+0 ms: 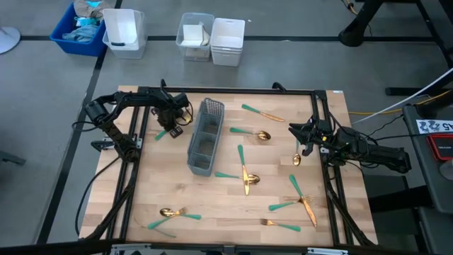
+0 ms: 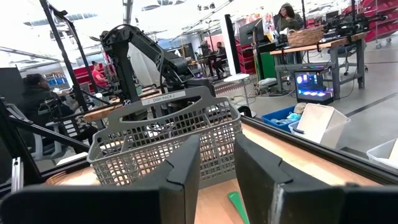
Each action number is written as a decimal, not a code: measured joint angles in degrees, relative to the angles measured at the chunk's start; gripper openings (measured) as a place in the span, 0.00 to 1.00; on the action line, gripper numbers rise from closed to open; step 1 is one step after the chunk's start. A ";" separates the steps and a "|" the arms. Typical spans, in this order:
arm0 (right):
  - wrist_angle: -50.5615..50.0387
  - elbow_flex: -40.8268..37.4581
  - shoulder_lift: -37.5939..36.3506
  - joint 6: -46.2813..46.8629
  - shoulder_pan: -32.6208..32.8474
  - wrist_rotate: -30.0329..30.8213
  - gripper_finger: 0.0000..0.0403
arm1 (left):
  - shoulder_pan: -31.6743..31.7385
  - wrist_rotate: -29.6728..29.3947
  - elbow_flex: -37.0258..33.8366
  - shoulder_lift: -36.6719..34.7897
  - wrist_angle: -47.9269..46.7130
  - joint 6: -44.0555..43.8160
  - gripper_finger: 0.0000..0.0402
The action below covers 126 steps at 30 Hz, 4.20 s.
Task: Sort silverware
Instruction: Put the green table knife into the gray silverware rack
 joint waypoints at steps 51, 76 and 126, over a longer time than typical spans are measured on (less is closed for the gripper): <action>0.00 0.00 0.01 0.00 0.00 -0.02 0.25 | -0.02 -1.50 0.05 -0.07 2.56 5.69 0.31; 0.00 0.00 0.01 0.00 0.00 -0.02 0.25 | -0.02 -0.49 0.85 -0.83 1.81 3.78 0.28; 0.00 0.00 -0.02 0.00 0.00 -0.02 0.25 | 0.44 5.36 1.16 -2.82 16.89 2.48 0.28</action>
